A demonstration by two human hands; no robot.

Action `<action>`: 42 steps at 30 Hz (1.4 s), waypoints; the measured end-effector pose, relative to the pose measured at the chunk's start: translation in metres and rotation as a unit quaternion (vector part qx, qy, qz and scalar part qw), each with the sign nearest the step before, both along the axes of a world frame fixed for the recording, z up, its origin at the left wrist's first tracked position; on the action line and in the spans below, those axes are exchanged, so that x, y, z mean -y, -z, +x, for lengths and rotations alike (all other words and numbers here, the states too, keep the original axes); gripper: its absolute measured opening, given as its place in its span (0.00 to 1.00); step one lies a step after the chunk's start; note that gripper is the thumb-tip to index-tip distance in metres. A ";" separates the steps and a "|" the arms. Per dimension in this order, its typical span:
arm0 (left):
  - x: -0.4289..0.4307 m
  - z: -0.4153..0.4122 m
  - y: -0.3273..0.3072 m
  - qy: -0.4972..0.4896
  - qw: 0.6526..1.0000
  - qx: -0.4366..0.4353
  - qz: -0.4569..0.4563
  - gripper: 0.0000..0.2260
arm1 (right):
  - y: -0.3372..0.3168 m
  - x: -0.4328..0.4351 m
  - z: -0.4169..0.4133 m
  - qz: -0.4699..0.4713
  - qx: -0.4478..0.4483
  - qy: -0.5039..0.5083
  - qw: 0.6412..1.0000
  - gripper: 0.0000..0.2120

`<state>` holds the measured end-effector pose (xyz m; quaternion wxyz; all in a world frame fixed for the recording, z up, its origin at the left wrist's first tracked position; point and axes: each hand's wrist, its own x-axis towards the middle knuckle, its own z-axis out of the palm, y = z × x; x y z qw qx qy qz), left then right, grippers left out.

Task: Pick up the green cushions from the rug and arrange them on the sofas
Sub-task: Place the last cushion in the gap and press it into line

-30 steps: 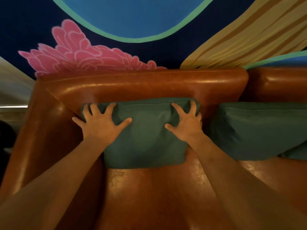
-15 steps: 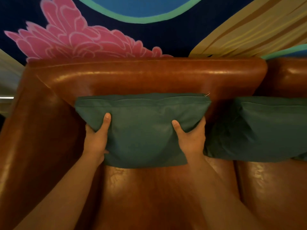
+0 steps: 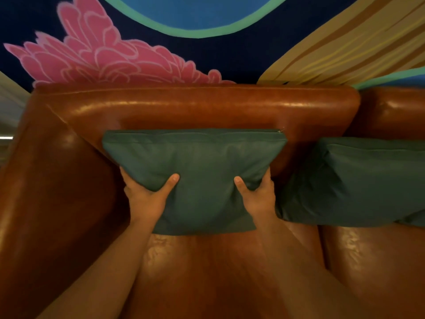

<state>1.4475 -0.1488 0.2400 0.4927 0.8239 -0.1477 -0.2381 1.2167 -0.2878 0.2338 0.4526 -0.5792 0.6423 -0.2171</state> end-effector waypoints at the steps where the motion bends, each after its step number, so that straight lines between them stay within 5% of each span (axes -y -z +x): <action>1: 0.000 0.004 0.000 0.003 1.000 0.001 0.006 0.66 | -0.002 0.005 0.003 0.004 -0.003 -0.007 1.000 0.51; 4: -0.026 0.013 0.007 0.022 1.000 -0.005 0.009 0.65 | -0.005 0.002 -0.012 0.014 0.059 -0.013 0.998 0.48; 9: -0.054 -0.002 0.033 0.049 0.994 -0.082 0.059 0.60 | 0.016 -0.026 -0.033 0.060 0.021 -0.034 0.997 0.69; 15: -0.047 -0.008 0.044 0.010 0.995 -0.091 0.030 0.59 | 0.036 -0.020 -0.022 0.039 0.060 -0.039 0.997 0.68; 19: -0.084 -0.018 0.041 -0.011 0.980 -0.182 0.076 0.69 | 0.068 -0.044 -0.053 0.045 0.123 -0.034 0.991 0.64; 26: -0.063 -0.025 0.051 0.013 0.953 -0.282 0.110 0.51 | 0.067 -0.046 -0.035 0.106 0.164 -0.090 0.977 0.57; 31: -0.088 -0.032 0.047 -0.138 0.917 -0.375 0.017 0.25 | 0.070 -0.050 -0.066 0.179 0.246 0.095 0.948 0.31; 35: -0.085 -0.025 0.058 -0.157 0.887 -0.427 0.077 0.27 | 0.072 -0.055 -0.052 0.301 0.284 0.191 0.890 0.11; 39: -0.061 -0.011 0.050 -0.117 0.897 -0.384 0.187 0.28 | 0.071 -0.055 -0.034 0.310 0.315 0.224 0.868 0.21; 42: -0.063 0.008 0.050 -0.127 0.931 -0.298 0.166 0.25 | 0.077 -0.064 -0.038 0.239 0.297 0.196 0.904 0.25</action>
